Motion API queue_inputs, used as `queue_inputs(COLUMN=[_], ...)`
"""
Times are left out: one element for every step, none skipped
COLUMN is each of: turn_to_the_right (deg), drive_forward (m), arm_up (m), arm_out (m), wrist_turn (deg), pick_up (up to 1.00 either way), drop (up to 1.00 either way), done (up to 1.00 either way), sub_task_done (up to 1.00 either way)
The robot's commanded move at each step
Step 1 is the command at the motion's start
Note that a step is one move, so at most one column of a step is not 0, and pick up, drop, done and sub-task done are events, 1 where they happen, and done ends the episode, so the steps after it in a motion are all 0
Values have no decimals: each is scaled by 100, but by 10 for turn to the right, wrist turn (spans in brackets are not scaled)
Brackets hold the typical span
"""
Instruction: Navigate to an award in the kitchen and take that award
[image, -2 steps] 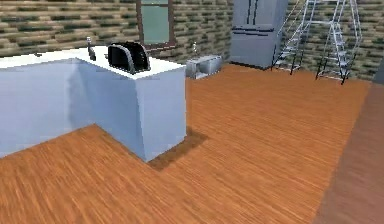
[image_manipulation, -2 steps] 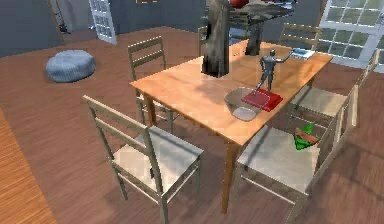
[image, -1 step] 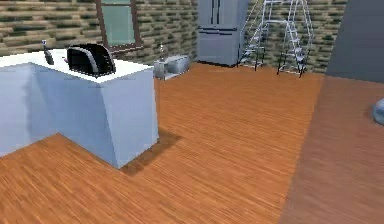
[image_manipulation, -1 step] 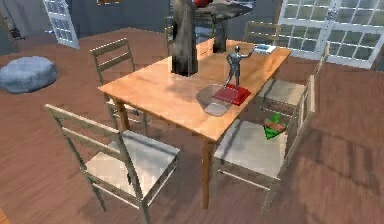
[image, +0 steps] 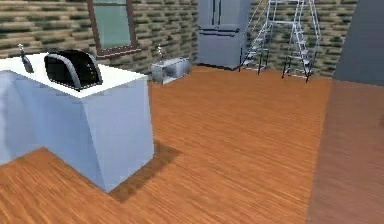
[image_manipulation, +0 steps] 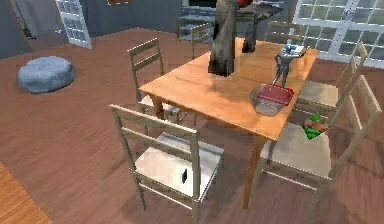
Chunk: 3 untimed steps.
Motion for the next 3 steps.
queue_inputs(turn_to_the_right=[150, 0, 0], drive_forward=[0, 100, 65], arm_up=[0, 0, 0], arm_out=[0, 0, 0], wrist_turn=[0, 0, 0], pick_up=[0, 0, 0], drop=[0, 0, 0], done=[0, 0, 0], sub_task_done=[0, 0, 0])
